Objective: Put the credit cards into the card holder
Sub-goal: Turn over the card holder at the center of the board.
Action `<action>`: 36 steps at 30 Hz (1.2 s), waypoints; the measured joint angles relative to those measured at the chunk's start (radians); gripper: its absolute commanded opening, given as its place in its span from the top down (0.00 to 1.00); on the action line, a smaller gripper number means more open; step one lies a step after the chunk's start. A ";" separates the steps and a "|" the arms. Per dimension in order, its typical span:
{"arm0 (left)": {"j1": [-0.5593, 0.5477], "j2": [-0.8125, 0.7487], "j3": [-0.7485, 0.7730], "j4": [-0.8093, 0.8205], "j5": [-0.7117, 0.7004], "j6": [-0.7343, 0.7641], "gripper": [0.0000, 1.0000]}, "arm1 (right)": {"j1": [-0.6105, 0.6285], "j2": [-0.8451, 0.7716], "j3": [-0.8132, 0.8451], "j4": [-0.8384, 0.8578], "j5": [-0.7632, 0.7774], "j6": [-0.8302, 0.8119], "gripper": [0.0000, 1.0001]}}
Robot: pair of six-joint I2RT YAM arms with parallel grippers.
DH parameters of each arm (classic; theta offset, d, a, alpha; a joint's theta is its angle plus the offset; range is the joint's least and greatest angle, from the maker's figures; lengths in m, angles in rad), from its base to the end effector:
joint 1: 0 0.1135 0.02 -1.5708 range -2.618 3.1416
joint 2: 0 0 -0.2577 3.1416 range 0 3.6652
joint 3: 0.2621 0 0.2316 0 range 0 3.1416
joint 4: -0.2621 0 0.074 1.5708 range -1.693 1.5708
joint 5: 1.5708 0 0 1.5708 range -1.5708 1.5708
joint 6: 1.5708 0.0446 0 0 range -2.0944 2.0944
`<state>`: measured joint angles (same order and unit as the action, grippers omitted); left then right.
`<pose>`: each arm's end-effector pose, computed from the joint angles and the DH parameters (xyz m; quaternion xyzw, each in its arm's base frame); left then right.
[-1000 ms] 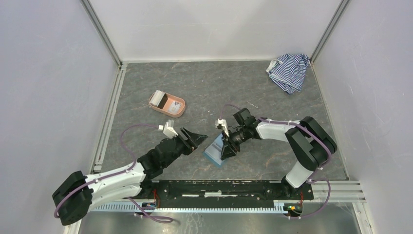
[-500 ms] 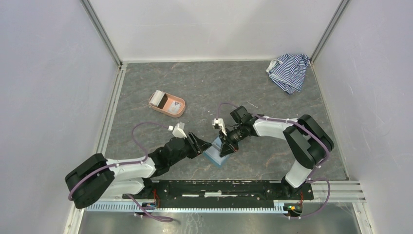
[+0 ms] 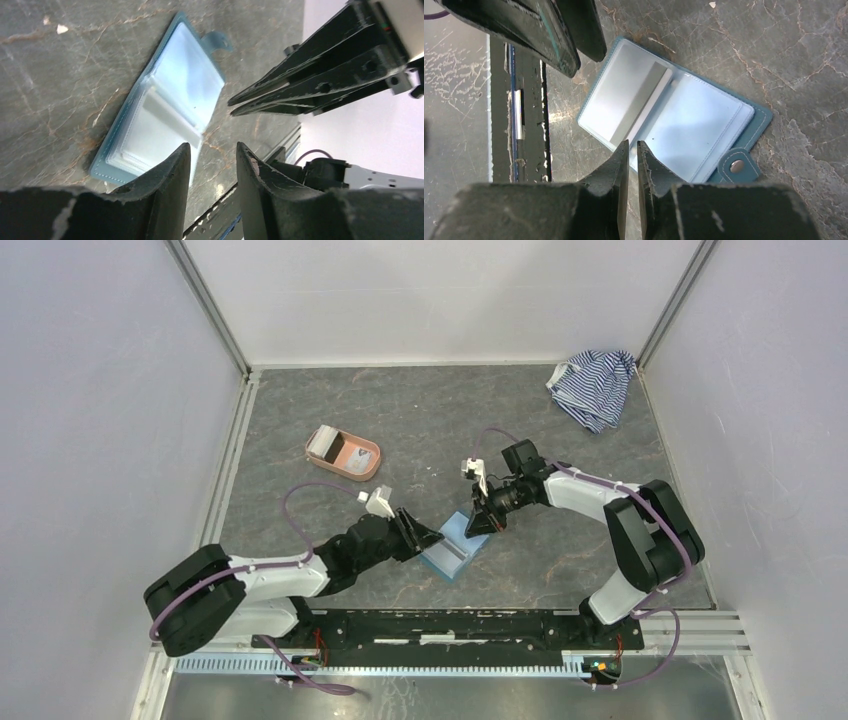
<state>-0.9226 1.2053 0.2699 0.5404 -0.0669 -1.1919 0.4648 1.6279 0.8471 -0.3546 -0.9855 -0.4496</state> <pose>0.1342 -0.1722 0.1642 -0.1300 0.8216 -0.4691 0.2966 0.2314 0.1576 0.1665 -0.4714 0.7268 0.4633 0.1868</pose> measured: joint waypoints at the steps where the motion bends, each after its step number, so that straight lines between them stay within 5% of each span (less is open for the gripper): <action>1: -0.006 0.003 0.006 -0.024 -0.001 0.000 0.54 | -0.004 -0.001 0.000 0.002 0.000 0.000 0.83; 18: -0.066 0.186 0.150 -0.210 -0.044 -0.001 0.55 | -0.005 -0.002 0.000 0.005 0.000 0.003 0.83; 27: -0.067 -0.025 0.151 -0.402 -0.143 0.089 0.33 | -0.005 -0.004 0.000 0.003 0.000 0.001 0.83; 36: -0.067 -0.227 0.020 -0.376 -0.135 0.029 0.41 | -0.005 -0.036 0.000 -0.003 0.005 -0.013 0.83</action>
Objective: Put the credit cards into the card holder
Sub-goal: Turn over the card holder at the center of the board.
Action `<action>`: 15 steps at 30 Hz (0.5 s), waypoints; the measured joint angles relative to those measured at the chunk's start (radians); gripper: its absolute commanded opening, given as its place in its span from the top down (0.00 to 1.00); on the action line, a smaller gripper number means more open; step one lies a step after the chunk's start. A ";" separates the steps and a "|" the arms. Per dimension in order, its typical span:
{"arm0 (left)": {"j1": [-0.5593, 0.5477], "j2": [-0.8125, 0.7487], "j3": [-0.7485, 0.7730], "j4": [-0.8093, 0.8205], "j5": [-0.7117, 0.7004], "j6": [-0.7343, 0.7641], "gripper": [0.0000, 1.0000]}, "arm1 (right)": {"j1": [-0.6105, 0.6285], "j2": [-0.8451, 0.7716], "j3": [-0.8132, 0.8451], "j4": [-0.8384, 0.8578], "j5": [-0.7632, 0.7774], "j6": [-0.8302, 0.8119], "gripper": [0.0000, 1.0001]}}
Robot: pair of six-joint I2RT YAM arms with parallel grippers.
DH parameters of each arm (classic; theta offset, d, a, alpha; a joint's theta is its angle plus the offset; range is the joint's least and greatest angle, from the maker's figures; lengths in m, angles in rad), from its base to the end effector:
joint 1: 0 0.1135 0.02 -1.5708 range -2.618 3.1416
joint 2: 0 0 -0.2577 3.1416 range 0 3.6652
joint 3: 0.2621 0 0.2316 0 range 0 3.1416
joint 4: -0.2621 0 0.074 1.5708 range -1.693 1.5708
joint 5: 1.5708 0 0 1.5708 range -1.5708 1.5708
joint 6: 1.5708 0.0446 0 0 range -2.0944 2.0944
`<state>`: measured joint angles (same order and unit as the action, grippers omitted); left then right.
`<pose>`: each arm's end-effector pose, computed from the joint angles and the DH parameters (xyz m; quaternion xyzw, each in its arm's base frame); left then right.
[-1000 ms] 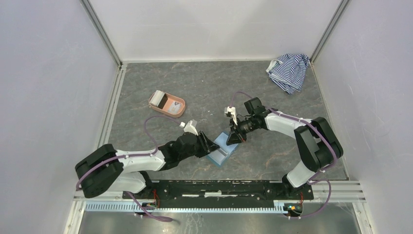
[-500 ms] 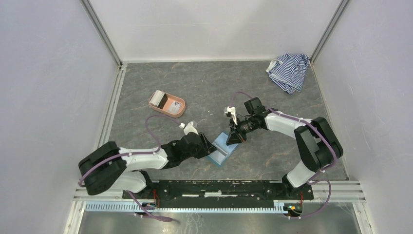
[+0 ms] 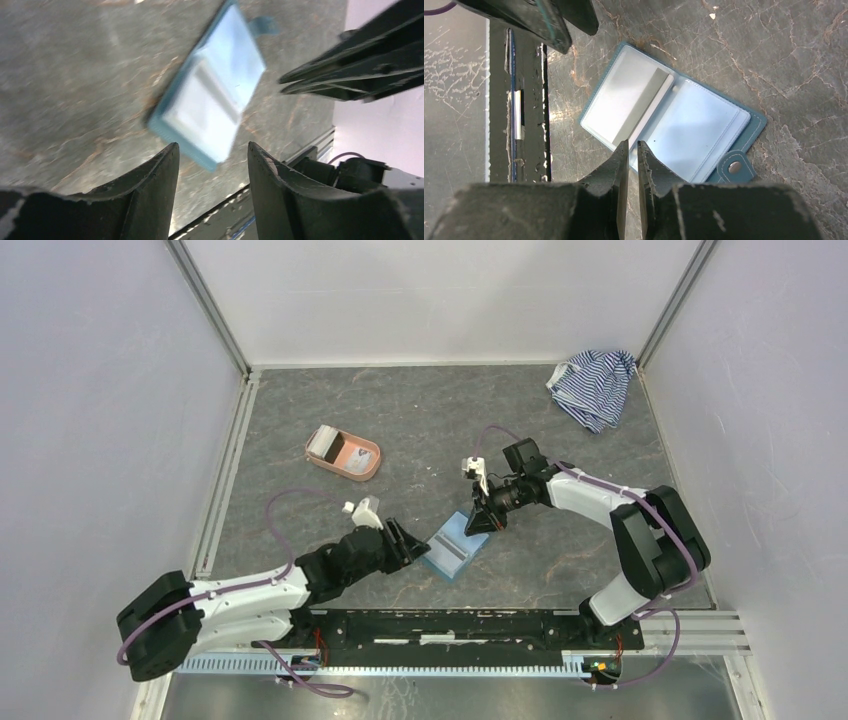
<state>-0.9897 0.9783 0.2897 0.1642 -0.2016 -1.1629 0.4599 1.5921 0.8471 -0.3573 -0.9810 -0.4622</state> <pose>0.1111 -0.1529 0.1725 -0.1246 0.8543 -0.3962 0.3127 0.2302 0.1554 0.1754 -0.4796 0.7198 0.4580 0.2053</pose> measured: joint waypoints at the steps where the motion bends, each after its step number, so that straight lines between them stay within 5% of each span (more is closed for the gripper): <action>1: 0.000 -0.007 -0.026 0.009 0.003 -0.019 0.41 | 0.000 -0.003 0.000 0.000 0.001 0.000 0.83; 15: 0.000 0.215 -0.031 0.104 0.029 -0.149 0.41 | -0.001 -0.008 0.000 -0.004 0.013 -0.008 0.82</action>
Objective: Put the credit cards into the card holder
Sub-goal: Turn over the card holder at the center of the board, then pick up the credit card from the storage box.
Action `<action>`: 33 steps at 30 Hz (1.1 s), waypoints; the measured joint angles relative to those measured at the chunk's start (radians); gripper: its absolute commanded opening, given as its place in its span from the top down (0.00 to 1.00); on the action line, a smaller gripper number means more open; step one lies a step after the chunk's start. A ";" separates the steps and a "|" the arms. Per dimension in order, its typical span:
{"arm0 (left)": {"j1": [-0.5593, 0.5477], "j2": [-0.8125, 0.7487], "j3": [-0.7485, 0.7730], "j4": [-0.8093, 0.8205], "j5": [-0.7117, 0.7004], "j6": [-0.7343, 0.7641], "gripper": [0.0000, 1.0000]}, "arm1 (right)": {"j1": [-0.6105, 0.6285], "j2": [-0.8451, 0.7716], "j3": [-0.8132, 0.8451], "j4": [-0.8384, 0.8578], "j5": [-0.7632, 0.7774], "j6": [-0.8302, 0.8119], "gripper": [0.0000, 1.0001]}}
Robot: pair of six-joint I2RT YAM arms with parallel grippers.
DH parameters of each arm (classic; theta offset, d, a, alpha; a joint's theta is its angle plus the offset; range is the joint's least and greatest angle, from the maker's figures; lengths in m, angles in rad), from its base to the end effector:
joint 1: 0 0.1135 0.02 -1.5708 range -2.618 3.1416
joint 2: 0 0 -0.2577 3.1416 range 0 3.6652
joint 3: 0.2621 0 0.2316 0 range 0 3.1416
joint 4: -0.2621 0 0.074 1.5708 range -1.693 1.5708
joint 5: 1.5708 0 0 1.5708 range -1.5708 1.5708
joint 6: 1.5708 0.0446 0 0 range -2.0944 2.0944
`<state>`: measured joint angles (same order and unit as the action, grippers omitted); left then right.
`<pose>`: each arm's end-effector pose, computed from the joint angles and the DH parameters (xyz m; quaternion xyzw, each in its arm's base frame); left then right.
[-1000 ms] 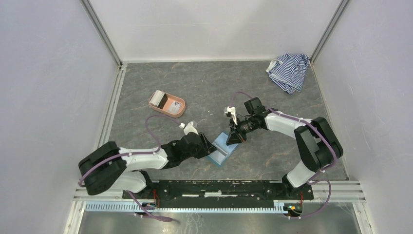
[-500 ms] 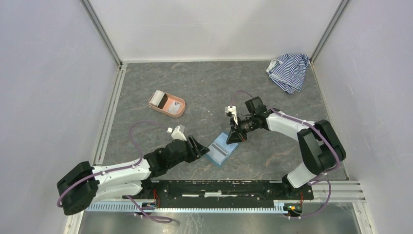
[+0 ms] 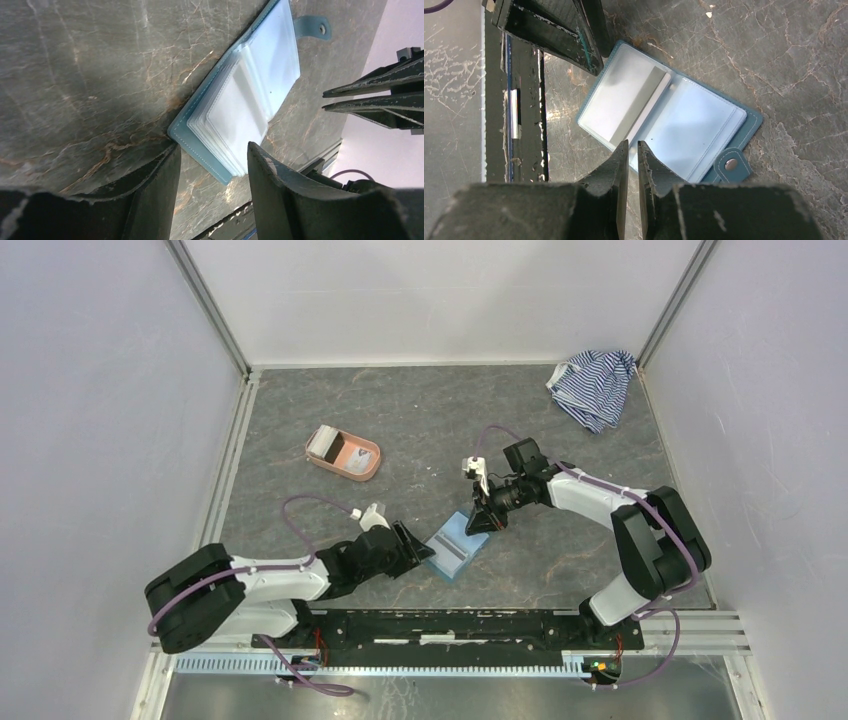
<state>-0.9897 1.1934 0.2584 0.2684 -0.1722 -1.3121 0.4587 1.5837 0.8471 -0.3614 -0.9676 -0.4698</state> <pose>0.1155 -0.1620 0.1358 -0.1809 0.8786 -0.3659 0.2481 0.2299 0.1545 0.1770 -0.4827 0.7208 0.4510 0.2098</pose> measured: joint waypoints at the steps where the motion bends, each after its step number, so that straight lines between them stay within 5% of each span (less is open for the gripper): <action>1: 0.000 0.012 0.003 0.010 -0.001 -0.008 0.41 | -0.001 -0.001 0.000 0.000 0.000 0.000 0.82; 9: 0.047 0.122 0.052 0.084 -0.004 -0.026 0.44 | -0.010 -0.014 0.000 -0.002 0.000 -0.004 0.82; 14: 0.187 0.163 0.126 0.042 0.051 0.099 0.43 | -0.024 -0.042 0.000 -0.018 0.003 -0.018 0.82; 18: 0.224 0.162 0.309 -0.160 0.065 0.351 0.38 | -0.036 -0.083 0.000 -0.022 0.009 -0.030 0.81; 24: 0.229 0.099 0.626 -0.459 -0.037 0.767 0.00 | -0.044 -0.132 0.002 -0.032 0.028 -0.061 0.80; 28: 0.284 0.077 0.782 -0.542 -0.066 1.014 0.00 | -0.056 -0.170 0.002 -0.047 0.033 -0.083 0.79; 33: 0.478 0.164 0.956 -0.629 -0.037 1.241 0.00 | -0.079 -0.217 0.002 -0.048 0.032 -0.108 0.78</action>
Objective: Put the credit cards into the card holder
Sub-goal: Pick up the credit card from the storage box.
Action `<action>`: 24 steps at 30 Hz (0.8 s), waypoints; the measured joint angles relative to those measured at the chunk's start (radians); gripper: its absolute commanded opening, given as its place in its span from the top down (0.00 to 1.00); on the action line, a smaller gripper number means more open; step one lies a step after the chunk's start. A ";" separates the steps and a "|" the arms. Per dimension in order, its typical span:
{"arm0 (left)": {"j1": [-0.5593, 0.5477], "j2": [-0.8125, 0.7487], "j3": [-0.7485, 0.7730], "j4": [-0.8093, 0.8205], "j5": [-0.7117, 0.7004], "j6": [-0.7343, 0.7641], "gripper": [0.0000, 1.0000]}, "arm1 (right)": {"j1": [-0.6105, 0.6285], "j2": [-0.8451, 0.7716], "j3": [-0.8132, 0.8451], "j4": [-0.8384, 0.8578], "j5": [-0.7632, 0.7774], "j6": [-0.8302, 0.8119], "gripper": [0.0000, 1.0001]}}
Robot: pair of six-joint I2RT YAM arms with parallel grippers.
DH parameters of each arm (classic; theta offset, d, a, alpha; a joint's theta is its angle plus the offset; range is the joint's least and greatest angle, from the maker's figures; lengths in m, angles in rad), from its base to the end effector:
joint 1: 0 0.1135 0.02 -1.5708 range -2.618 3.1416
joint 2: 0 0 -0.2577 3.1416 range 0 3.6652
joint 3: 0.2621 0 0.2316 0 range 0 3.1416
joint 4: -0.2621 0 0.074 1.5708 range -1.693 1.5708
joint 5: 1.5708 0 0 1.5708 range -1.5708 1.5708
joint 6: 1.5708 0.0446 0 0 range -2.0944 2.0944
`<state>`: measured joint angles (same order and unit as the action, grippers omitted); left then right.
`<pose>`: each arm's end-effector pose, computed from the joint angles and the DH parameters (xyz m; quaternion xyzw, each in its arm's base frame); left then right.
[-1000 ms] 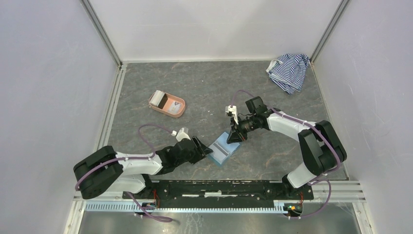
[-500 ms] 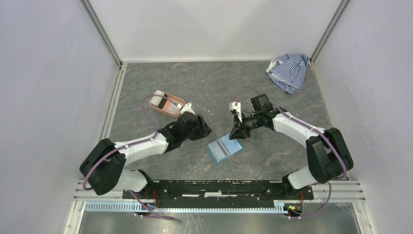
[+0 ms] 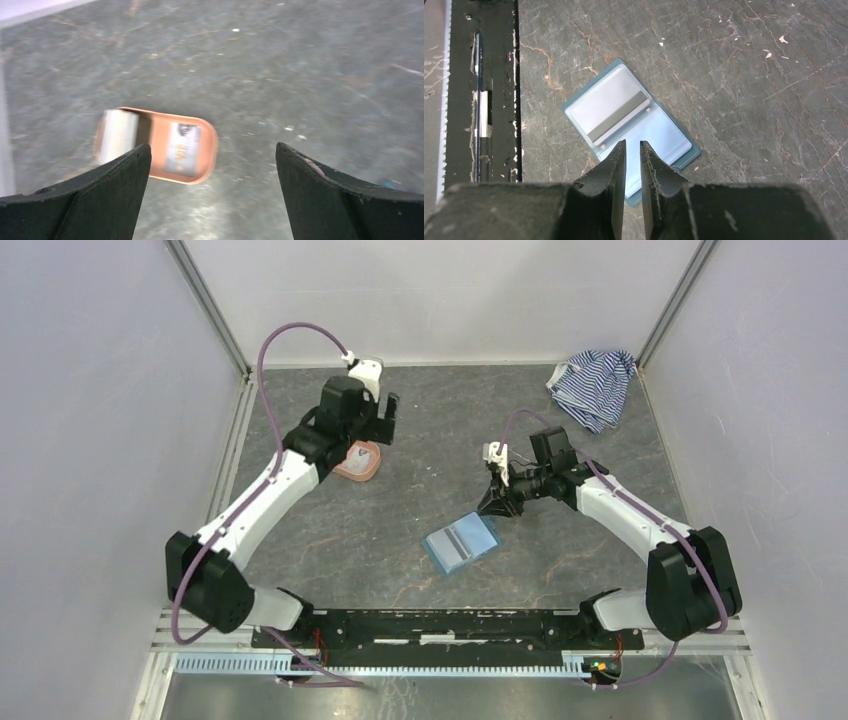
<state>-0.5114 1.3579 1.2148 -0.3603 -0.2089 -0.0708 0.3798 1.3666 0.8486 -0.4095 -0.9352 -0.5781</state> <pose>0.2649 -0.1380 0.3361 0.1354 0.8471 -0.0592 0.5104 0.2208 0.1268 0.2268 -0.5167 0.6859 0.3976 0.3231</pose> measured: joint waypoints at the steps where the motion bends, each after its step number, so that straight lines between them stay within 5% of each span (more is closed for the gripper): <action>1: 0.029 0.027 0.023 -0.010 -0.011 0.035 0.00 | -0.006 -0.003 0.000 0.000 0.000 -0.003 0.78; 15: 0.270 0.408 0.203 -0.188 -0.055 0.280 0.00 | -0.023 0.075 0.002 -0.027 -0.011 -0.032 0.78; 24: 0.318 0.482 0.230 -0.198 -0.052 0.332 0.03 | -0.028 0.129 0.034 -0.055 -0.010 -0.057 0.78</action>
<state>-0.1932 1.8397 1.4448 -0.5587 -0.2611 0.2611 0.3519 1.4956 0.8825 -0.4641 -0.9455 -0.6350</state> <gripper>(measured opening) 0.978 0.221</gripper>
